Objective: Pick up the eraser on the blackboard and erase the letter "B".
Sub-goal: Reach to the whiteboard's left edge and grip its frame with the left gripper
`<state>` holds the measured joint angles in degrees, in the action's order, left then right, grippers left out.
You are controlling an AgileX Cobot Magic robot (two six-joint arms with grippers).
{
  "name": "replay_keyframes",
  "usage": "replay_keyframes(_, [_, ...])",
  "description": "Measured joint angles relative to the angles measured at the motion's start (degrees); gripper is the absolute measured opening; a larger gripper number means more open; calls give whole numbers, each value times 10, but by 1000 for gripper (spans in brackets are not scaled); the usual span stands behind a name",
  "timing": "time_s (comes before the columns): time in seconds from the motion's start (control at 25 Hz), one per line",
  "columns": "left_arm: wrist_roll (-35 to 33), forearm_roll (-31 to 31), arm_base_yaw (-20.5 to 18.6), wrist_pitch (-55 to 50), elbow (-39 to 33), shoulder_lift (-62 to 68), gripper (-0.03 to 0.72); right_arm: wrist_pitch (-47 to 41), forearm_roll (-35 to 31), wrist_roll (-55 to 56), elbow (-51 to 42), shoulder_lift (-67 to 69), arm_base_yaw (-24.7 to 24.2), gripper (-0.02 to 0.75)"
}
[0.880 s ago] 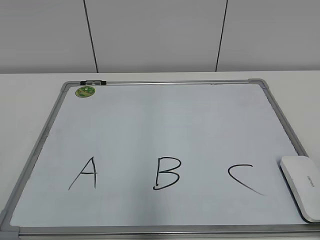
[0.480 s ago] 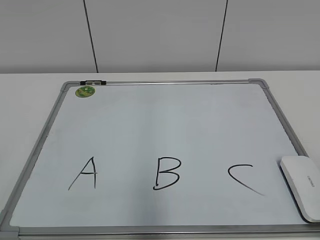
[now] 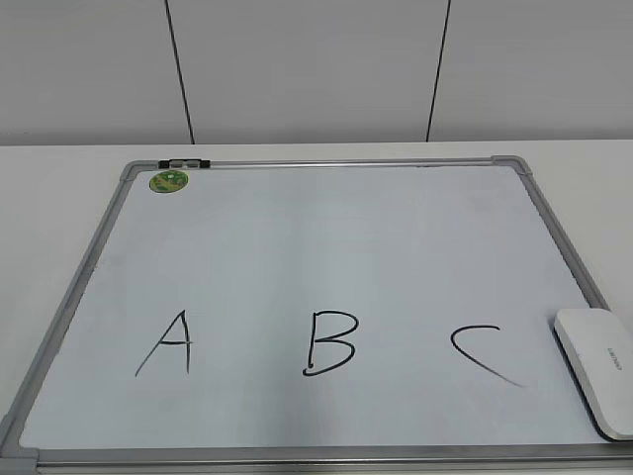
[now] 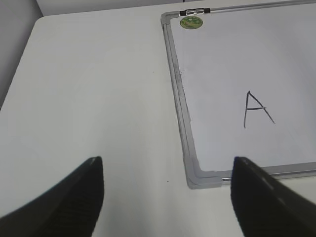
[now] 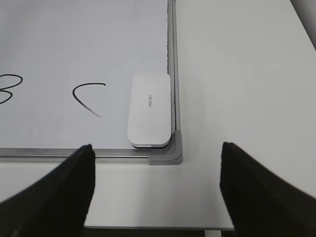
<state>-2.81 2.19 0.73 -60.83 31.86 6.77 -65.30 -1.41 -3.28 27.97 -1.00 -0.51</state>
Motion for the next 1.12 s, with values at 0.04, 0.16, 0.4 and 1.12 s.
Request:
replay_keyframes(0.04, [0,1,0,18,0,24,587,0,0,0,0,0,0,586])
replay_keyframes(0.16, [0,15,0,58,1,94,587,0,0,0,0,0,0,587])
replay_keyframes(0.4, [0,25,0,122,1,258,587,0,0,0,0,0,0,587])
replay_keyframes(1.12, [-9,56,0,151,177,692,587,0,0,0,0,0,0,587])
